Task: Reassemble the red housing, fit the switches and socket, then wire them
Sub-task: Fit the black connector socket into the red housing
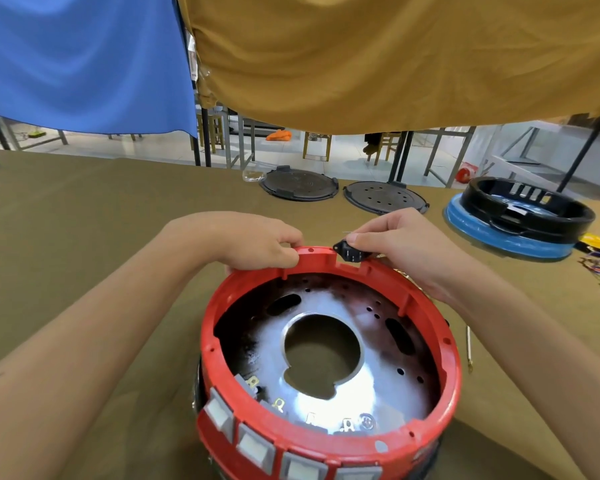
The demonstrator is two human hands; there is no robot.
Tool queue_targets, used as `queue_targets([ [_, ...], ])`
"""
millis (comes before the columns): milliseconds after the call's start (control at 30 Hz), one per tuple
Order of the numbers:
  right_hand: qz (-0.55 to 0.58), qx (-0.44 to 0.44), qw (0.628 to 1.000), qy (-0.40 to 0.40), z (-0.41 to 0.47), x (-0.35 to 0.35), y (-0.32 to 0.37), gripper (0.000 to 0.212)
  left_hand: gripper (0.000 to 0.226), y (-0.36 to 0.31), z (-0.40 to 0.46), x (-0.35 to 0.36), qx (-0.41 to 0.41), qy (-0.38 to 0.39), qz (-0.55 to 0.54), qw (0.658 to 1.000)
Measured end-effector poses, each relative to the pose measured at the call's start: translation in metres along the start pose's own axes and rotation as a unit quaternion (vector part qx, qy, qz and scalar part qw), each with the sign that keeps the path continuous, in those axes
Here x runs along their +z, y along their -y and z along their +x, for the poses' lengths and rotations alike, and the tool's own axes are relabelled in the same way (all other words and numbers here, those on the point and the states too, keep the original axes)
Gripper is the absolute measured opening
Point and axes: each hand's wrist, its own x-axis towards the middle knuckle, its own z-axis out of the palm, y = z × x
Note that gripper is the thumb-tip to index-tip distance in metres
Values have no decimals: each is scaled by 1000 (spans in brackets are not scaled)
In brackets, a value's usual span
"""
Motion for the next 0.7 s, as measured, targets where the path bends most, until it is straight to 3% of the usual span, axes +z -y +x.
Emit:
queue_targets([
  [333, 1, 9, 1000, -10, -2, 1, 3, 15, 17, -1, -1, 0, 0, -7, -5, 1000],
  [700, 82, 59, 995, -15, 0, 4, 1, 11, 18, -4, -2, 0, -2, -5, -6, 1000],
])
